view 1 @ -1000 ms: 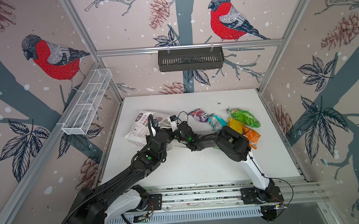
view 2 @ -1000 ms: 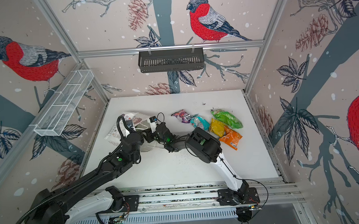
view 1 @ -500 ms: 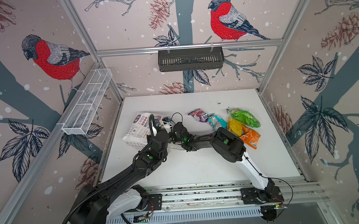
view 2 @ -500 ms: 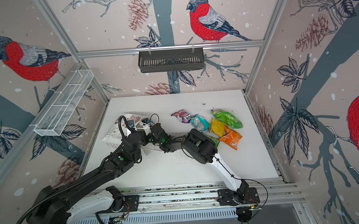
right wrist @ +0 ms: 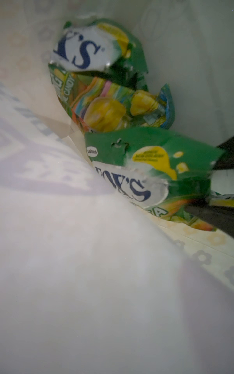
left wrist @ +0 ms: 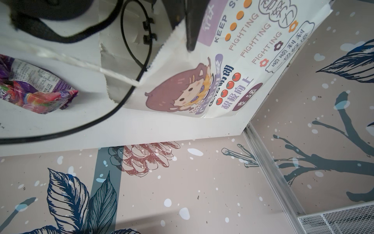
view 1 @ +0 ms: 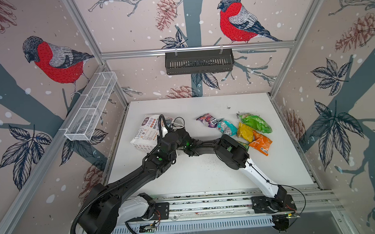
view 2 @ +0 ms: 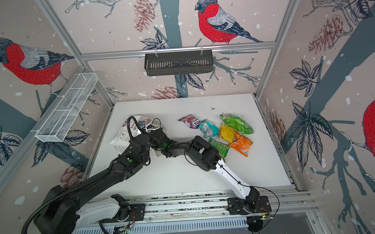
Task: Take the snacks out of the paper bag
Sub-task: Pick up the snack from the paper bag.
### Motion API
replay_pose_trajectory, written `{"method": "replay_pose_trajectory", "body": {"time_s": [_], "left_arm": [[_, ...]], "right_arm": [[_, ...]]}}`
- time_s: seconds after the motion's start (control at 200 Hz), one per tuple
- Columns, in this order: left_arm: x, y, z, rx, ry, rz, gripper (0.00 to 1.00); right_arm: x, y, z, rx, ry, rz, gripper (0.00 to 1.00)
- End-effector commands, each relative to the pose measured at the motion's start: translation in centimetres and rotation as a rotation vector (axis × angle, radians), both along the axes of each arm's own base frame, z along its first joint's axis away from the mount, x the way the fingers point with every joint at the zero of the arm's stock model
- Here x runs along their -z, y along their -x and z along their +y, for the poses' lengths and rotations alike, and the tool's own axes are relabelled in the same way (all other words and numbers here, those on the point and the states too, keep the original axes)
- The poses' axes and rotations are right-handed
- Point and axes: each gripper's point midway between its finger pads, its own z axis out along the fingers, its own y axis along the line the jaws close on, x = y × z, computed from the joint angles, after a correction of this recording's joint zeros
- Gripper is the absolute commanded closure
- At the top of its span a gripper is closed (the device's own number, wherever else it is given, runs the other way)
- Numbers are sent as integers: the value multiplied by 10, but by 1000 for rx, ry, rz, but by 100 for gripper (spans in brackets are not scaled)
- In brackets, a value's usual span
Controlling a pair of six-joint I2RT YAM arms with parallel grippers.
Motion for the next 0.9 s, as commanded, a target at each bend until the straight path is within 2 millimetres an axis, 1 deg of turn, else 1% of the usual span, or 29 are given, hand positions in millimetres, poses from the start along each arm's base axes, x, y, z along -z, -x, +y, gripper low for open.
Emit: {"method": "replay_pose_trajectory", "body": {"time_s": [0.0, 0.025, 0.055, 0.18, 0.33, 0.405, 0.5, 0.75, 0.896], "left_arm": [[-14, -2, -4, 26, 39, -43, 100], [-15, -1, -3, 20, 39, -47, 100], [-14, 0, 0, 9, 37, -47, 100], [-13, 2, 7, -28, 23, -39, 100], [-7, 2, 12, -65, 5, -23, 100], [-3, 1, 13, -73, -2, -15, 100], [-1, 1, 15, -89, -13, -13, 100], [-3, 2, 25, -144, -30, -25, 100], [-7, 6, 32, -178, -37, -44, 100]], "right_arm": [[-3, -6, -4, 23, -8, -3, 94], [-2, -9, -7, 35, -4, -3, 98], [-2, -13, -11, 56, 1, -7, 99], [1, -34, -34, 185, 52, -28, 100], [-4, -48, -62, 304, 80, -65, 100], [-11, -50, -73, 345, 78, -85, 100], [-14, -52, -85, 397, 89, -94, 100], [-31, -54, -119, 520, 98, -139, 100], [-40, -53, -134, 559, 96, -149, 100]]}}
